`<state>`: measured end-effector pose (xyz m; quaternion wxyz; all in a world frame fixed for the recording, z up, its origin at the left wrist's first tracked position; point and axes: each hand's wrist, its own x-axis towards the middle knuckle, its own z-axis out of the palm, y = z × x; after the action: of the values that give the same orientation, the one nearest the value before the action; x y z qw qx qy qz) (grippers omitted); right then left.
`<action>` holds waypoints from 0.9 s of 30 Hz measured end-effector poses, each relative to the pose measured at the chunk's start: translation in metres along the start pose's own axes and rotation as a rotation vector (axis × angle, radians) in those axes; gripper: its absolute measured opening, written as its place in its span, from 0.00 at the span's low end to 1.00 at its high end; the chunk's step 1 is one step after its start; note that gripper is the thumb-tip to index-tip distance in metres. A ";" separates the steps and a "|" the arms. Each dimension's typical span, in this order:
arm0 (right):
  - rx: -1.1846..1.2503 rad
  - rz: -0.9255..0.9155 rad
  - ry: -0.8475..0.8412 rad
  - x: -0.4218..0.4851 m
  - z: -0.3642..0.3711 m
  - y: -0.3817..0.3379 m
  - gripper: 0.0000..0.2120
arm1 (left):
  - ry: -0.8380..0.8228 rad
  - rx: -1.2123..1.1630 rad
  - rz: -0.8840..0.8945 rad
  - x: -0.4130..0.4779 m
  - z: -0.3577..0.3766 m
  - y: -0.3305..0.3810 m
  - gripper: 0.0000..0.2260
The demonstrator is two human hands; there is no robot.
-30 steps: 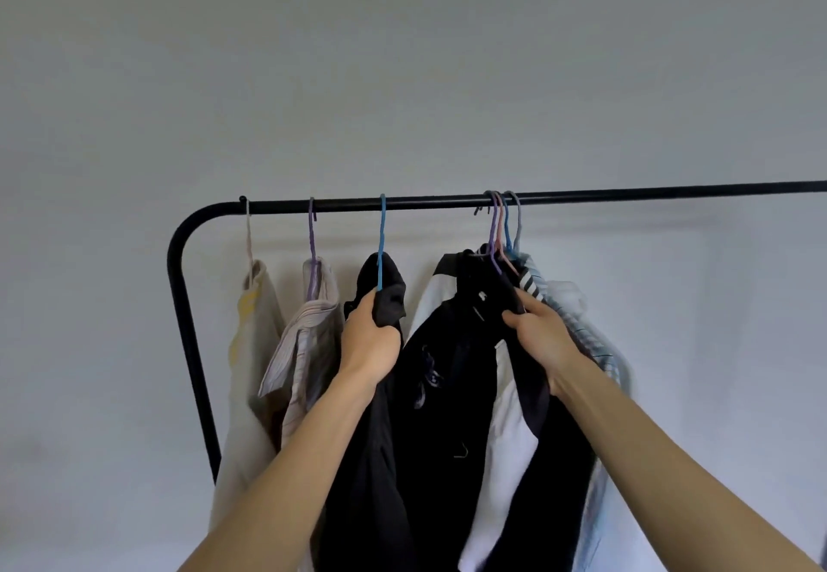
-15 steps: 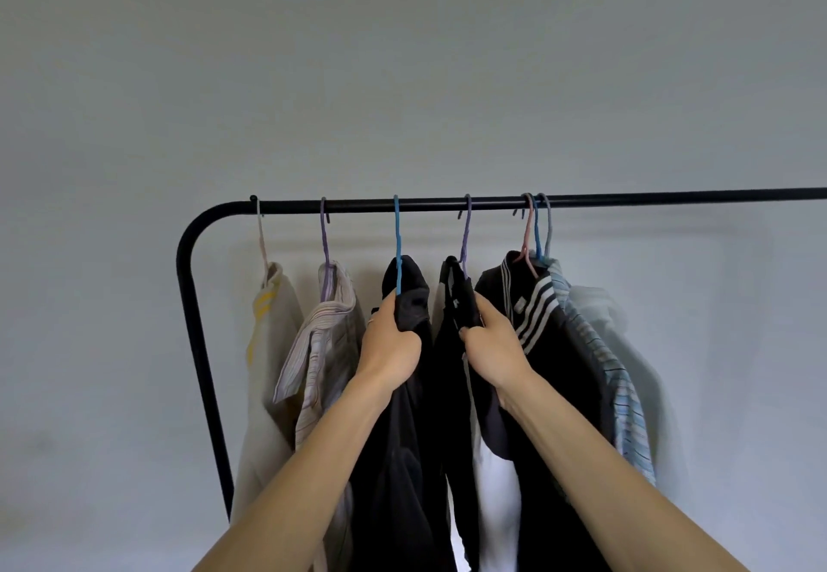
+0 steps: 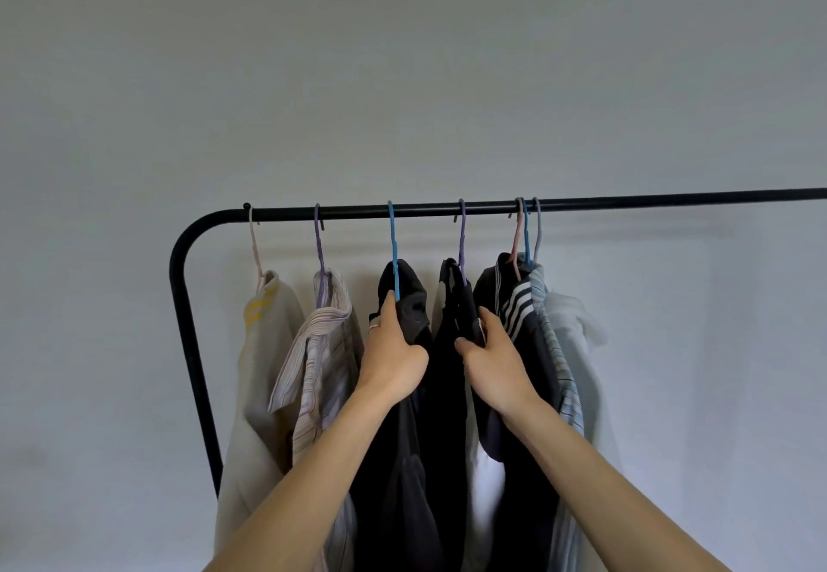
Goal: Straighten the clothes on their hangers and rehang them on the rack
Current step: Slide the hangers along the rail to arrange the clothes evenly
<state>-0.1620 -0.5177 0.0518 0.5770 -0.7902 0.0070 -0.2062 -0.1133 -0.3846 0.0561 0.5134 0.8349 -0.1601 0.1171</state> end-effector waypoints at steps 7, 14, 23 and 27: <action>-0.232 -0.348 0.365 -0.026 -0.032 -0.019 0.26 | 0.194 0.417 0.454 -0.017 0.012 0.049 0.33; -0.217 -0.052 0.056 -0.035 -0.070 -0.004 0.20 | -0.113 -0.073 0.018 -0.002 0.062 0.059 0.40; 0.410 0.325 -0.139 0.027 -0.090 0.008 0.17 | -0.082 -0.232 -0.128 -0.008 0.071 0.064 0.32; 0.437 0.271 -0.042 0.036 -0.098 0.021 0.17 | -0.022 -0.247 -0.163 -0.010 0.072 0.069 0.23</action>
<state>-0.1570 -0.6223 0.0687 0.7563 -0.6429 0.0562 -0.1073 -0.1470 -0.4764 0.0774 0.6182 0.7769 -0.1105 0.0455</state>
